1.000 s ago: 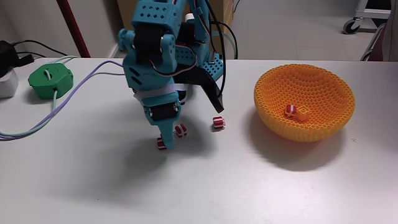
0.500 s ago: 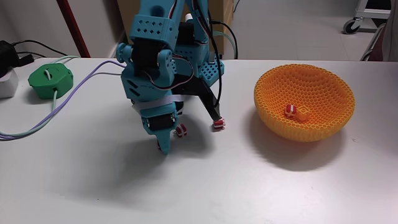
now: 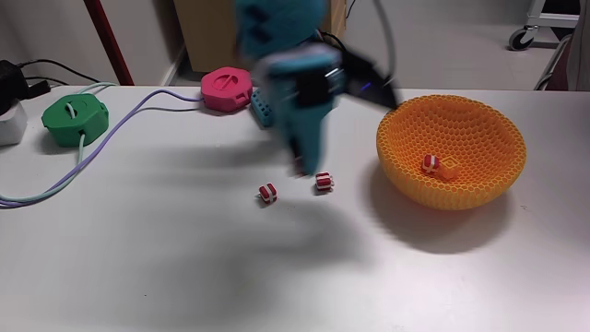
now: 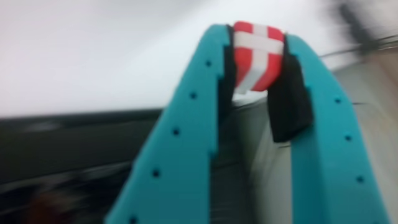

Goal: Place cube pieces into the yellow basket

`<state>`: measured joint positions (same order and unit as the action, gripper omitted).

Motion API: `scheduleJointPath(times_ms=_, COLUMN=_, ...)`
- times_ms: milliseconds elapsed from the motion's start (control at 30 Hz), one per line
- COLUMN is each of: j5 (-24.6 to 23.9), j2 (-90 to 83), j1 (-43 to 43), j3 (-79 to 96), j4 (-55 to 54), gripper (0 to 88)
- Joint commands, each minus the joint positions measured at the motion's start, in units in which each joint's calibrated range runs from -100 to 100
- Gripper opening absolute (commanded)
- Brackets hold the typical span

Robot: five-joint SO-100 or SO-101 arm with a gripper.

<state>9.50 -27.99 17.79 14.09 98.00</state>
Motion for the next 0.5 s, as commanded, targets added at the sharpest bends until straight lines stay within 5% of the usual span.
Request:
scheduleJointPath(times_ms=0, j5=-4.4, j2=-6.29, j1=29.08, j3=-0.66, j4=1.65, gripper=0.0)
scheduleJointPath(times_ms=133, j5=-8.4, j2=-4.21, j1=47.82, j3=2.71, j4=-1.04, gripper=0.0)
scheduleJointPath(times_ms=233, j5=-8.94, j2=-1.37, j1=49.4, j3=6.28, j4=-4.0, gripper=2.1)
scheduleJointPath(times_ms=300, j5=-10.11, j2=-0.7, j1=49.87, j3=7.82, j4=-3.82, gripper=14.8)
scheduleJointPath(times_ms=467, j5=-11.87, j2=-1.65, j1=48.1, j3=7.53, j4=-2.43, gripper=26.2)
